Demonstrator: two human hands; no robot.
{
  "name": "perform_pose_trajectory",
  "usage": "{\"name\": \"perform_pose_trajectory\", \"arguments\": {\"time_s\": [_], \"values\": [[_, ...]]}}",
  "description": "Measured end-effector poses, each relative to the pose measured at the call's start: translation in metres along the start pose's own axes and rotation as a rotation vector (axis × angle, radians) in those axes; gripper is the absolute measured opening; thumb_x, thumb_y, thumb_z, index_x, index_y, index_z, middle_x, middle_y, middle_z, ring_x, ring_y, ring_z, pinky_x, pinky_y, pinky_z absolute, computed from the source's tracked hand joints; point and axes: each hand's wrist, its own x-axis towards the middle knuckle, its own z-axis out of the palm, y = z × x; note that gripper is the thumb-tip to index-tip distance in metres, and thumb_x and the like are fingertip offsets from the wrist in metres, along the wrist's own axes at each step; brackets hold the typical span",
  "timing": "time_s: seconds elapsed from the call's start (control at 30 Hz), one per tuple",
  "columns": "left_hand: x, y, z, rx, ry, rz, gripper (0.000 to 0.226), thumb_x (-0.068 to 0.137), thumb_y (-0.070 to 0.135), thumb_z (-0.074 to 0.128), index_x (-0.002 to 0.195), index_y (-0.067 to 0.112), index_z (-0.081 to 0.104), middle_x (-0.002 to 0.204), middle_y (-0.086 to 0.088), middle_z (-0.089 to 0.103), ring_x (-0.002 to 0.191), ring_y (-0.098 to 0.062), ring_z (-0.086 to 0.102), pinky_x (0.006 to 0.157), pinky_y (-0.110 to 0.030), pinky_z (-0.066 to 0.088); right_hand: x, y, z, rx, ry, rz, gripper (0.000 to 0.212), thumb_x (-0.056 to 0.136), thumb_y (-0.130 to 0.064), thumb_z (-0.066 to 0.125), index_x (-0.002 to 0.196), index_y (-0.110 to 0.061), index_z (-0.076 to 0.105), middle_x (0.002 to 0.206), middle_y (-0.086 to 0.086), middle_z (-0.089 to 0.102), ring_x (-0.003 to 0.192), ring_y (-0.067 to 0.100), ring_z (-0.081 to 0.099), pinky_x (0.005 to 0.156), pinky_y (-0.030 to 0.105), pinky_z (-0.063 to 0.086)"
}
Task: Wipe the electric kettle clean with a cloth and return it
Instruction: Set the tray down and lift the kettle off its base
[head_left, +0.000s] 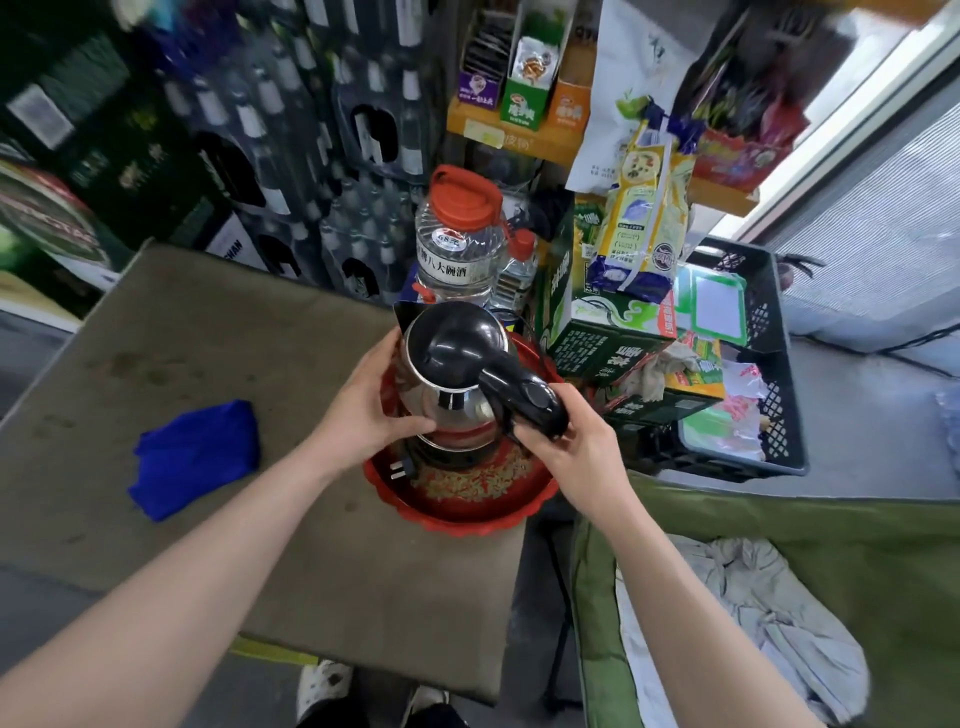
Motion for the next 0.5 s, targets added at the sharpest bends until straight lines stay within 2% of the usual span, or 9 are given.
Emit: {"name": "perform_pose_trajectory", "arguments": {"time_s": [0.2, 0.3, 0.4, 0.5], "values": [[-0.013, 0.009, -0.045, 0.005, 0.114, 0.046, 0.115, 0.064, 0.035, 0.089, 0.153, 0.045, 0.018, 0.156, 0.013, 0.033, 0.142, -0.008, 0.037, 0.116, -0.046, 0.036, 0.007, -0.05, 0.025, -0.006, 0.011, -0.086, 0.032, 0.088, -0.012, 0.075, 0.117, -0.022, 0.064, 0.099, -0.014, 0.068, 0.093, -0.001, 0.063, 0.083, 0.016, 0.052], [-0.023, -0.011, -0.088, -0.024, 0.138, 0.015, 0.113, 0.064, 0.03, 0.09, 0.152, 0.046, 0.021, 0.151, 0.014, 0.041, 0.135, -0.006, 0.045, 0.114, -0.04, 0.04, 0.015, -0.069, 0.069, 0.011, -0.003, -0.08, 0.034, 0.087, -0.012, 0.076, 0.116, -0.025, 0.065, 0.103, -0.01, 0.072, 0.1, 0.006, 0.067, 0.089, 0.023, 0.054], [-0.025, -0.04, -0.134, -0.055, 0.124, -0.024, 0.112, 0.063, 0.022, 0.091, 0.151, 0.042, 0.026, 0.144, 0.011, 0.05, 0.127, -0.004, 0.052, 0.111, -0.034, 0.043, 0.028, -0.082, 0.124, 0.006, 0.018, -0.037, 0.03, 0.086, -0.013, 0.076, 0.111, -0.026, 0.066, 0.101, -0.006, 0.073, 0.098, 0.014, 0.069, 0.089, 0.028, 0.055], [-0.017, -0.075, -0.175, -0.037, 0.074, -0.052, 0.111, 0.061, 0.019, 0.091, 0.152, 0.035, 0.029, 0.138, 0.005, 0.055, 0.121, -0.008, 0.057, 0.107, -0.039, 0.046, 0.039, -0.084, 0.177, 0.02, 0.042, 0.014, 0.028, 0.087, -0.012, 0.076, 0.109, -0.025, 0.064, 0.098, -0.007, 0.072, 0.092, 0.011, 0.068, 0.086, 0.027, 0.054]]}}
